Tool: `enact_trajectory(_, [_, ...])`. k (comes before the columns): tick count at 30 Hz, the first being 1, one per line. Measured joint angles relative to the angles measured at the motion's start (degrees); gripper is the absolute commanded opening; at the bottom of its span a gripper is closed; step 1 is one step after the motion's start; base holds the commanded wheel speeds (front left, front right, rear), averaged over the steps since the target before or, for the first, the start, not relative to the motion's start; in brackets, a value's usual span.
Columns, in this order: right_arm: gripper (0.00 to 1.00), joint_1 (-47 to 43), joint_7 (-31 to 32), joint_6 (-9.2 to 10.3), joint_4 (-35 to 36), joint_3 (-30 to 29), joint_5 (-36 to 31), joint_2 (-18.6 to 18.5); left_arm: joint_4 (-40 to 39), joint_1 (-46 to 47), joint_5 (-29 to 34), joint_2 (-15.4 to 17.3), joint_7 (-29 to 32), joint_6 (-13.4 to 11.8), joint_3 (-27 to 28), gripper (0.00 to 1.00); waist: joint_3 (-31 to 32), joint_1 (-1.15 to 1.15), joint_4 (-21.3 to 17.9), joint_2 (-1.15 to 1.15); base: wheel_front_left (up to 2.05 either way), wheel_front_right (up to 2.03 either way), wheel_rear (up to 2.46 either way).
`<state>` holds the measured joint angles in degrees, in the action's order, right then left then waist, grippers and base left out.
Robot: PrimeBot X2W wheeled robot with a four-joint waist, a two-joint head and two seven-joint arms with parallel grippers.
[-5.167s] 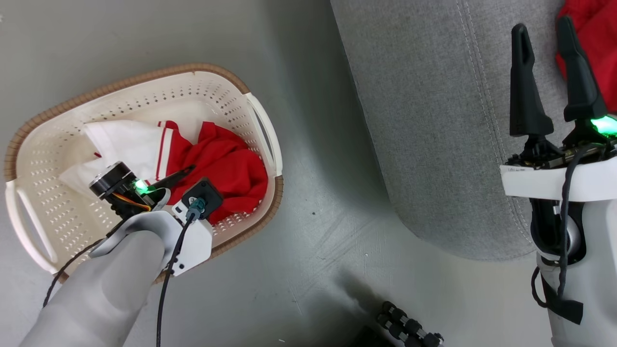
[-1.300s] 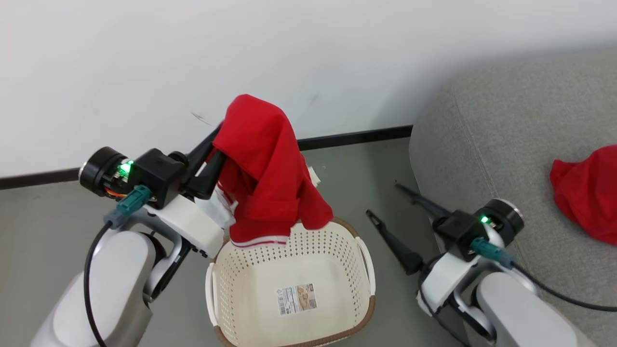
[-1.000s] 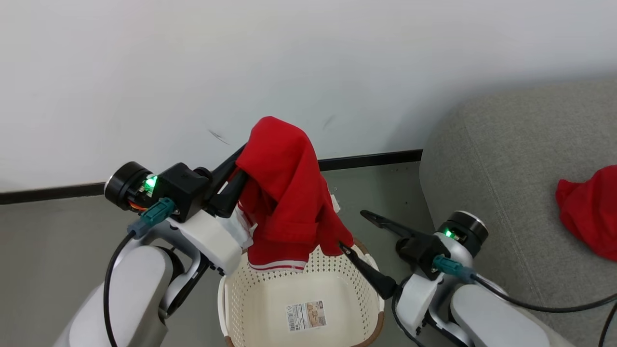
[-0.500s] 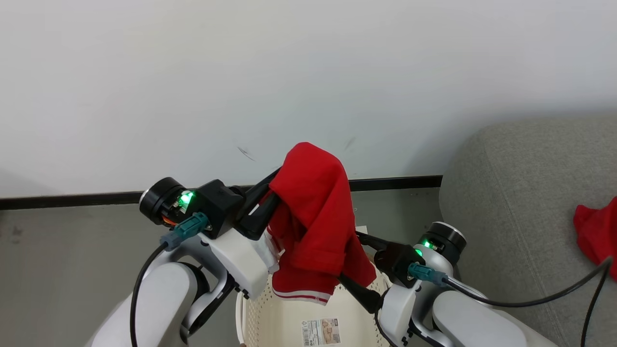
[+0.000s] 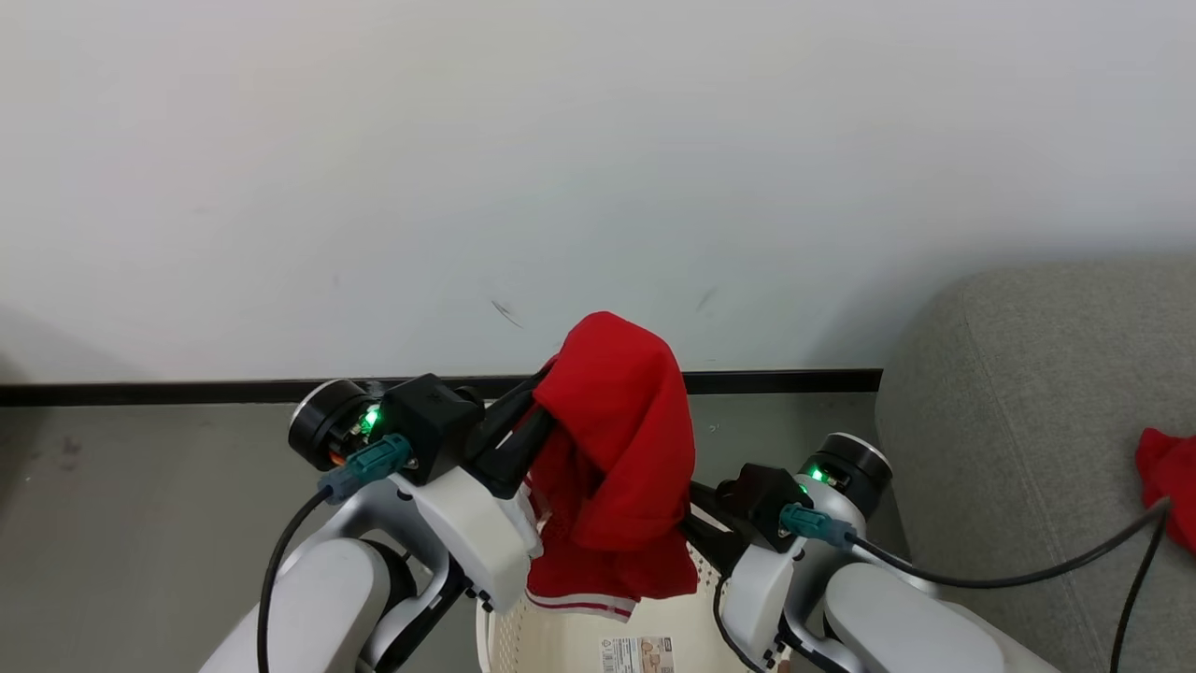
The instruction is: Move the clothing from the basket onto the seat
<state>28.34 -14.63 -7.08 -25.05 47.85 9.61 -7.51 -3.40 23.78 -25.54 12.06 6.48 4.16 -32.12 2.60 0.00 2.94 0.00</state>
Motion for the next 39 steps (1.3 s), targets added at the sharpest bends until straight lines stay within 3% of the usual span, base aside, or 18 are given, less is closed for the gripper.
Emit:
enact_trajectory(10, [0.0,-3.68,0.01,0.0,1.78,-5.81,3.66,-1.85,2.05,-4.8,-1.42,0.16,-0.85,-2.1,2.37,0.0,0.59,0.0,-1.32,0.0,0.0,0.0,0.0])
enact_trajectory(11, [0.0,-3.8,0.01,0.0,2.44,-6.78,3.96,-2.16,2.29,-5.14,-1.76,0.04,-1.1,-2.23,2.46,0.13,0.6,0.0,-1.57,0.0,0.0,0.0,0.0])
enact_trajectory(13, [0.0,-4.07,0.01,0.0,3.69,-8.76,4.02,-2.55,2.49,-5.7,-2.37,-0.55,-1.87,-2.58,2.71,0.6,0.62,0.0,-2.08,0.0,0.0,0.0,0.0])
enact_trajectory(14, [0.0,-4.37,0.0,0.0,4.47,-9.95,4.02,-2.77,2.61,-5.73,-2.49,-0.89,-2.25,-2.8,2.81,1.0,0.62,0.0,-2.37,0.0,0.0,0.0,0.0])
enact_trajectory(22, [0.0,-5.57,0.01,0.0,8.9,-20.62,4.0,-5.35,4.28,-7.79,-2.74,-2.13,-3.67,-3.34,2.68,1.0,0.6,0.0,-4.9,0.0,0.0,0.0,0.0])
enact_trajectory(31, [0.0,-12.17,0.01,0.0,12.74,-35.45,2.77,-8.48,5.95,-9.29,-2.71,-3.71,-7.65,-3.34,1.51,1.0,0.39,0.0,-8.37,0.0,0.0,0.0,0.0])
enact_trajectory(39, [0.0,-18.94,0.01,0.0,17.17,-48.85,0.18,-9.15,7.61,-10.39,-2.11,-4.95,-10.17,-2.9,-1.03,1.0,0.16,0.0,-11.9,0.0,0.0,0.0,0.0])
